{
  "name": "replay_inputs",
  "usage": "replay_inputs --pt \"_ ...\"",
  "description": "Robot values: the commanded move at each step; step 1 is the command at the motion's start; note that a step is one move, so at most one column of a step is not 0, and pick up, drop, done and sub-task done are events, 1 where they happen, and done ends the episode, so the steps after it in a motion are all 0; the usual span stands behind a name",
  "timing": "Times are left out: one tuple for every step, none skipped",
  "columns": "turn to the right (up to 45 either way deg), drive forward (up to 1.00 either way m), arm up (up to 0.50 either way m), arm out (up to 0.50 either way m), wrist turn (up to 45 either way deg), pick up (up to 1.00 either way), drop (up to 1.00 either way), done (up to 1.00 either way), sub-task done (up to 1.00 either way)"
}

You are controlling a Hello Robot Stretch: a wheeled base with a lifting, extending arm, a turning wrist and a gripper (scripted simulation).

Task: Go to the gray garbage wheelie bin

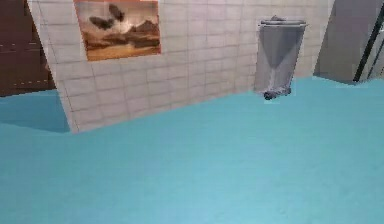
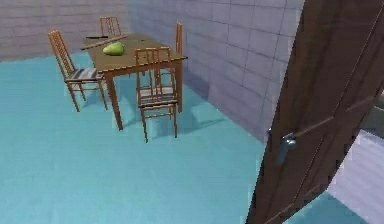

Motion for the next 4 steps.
replay_inputs --pt "27.0 0.00 0.00 0.00 0.0 0.00 0.00 0.00 0.00" --pt "0.0 1.00 0.00 0.00 0.0 0.00 0.00 0.00 0.00" --pt "0.0 1.00 0.00 0.00 0.0 0.00 0.00 0.00 0.00" --pt "3.0 0.00 0.00 0.00 0.0 0.00 0.00 0.00 0.00"
